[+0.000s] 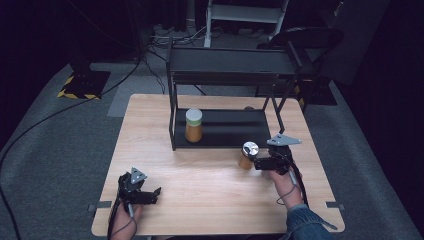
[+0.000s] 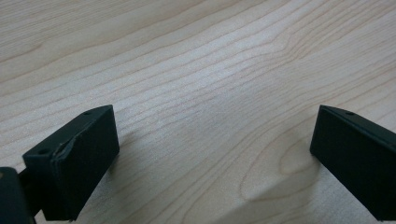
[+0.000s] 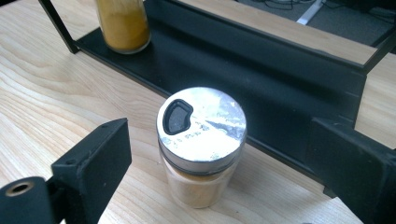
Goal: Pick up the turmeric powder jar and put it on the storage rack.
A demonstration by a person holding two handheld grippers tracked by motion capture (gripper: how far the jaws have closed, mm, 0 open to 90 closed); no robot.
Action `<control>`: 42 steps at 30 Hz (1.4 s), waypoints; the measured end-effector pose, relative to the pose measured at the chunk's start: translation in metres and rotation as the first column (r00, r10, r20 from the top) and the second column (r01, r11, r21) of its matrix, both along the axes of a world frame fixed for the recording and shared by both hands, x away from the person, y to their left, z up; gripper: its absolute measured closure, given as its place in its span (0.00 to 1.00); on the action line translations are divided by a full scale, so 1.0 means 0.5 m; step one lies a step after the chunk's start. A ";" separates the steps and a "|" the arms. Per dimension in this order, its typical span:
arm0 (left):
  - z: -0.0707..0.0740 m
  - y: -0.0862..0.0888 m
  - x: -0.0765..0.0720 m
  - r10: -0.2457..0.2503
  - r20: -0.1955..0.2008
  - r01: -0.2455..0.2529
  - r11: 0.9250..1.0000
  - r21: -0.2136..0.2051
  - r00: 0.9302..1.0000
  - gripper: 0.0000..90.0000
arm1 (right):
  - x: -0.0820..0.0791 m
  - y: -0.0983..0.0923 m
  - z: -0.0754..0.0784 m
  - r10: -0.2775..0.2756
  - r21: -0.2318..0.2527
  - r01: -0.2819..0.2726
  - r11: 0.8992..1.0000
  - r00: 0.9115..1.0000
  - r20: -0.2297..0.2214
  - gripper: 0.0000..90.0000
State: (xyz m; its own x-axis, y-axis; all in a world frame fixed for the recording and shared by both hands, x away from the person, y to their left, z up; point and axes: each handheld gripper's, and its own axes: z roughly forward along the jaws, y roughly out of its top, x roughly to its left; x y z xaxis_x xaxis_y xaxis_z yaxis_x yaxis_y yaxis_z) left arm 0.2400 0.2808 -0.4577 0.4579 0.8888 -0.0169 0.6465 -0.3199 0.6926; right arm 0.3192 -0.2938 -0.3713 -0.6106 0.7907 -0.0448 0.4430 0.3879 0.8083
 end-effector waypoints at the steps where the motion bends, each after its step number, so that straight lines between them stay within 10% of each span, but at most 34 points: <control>1: 0.000 0.000 0.000 0.000 0.000 0.000 1.000 0.000 1.000 0.01 | 0.002 0.003 -0.001 0.000 -0.003 0.000 1.000 1.000 -0.004 0.08; 26: 0.000 0.000 0.000 -0.002 -0.001 0.002 1.000 0.001 1.000 0.01 | 0.070 0.099 -0.002 -0.038 -0.134 0.021 0.991 0.992 -0.122 0.19; 31: 0.000 0.000 0.001 -0.003 -0.002 0.003 1.000 0.001 1.000 0.01 | 0.089 0.119 0.013 -0.056 -0.180 0.026 0.983 0.985 -0.162 0.24; 34: 0.000 0.000 0.001 -0.004 -0.002 0.004 1.000 0.001 1.000 0.01 | 0.127 0.135 0.027 -0.060 -0.213 0.005 0.977 0.965 -0.254 0.28; 42: 0.000 0.000 0.001 -0.004 -0.002 0.004 1.000 0.001 1.000 0.01 | 0.141 0.145 0.033 -0.080 -0.227 0.014 0.974 0.955 -0.285 0.34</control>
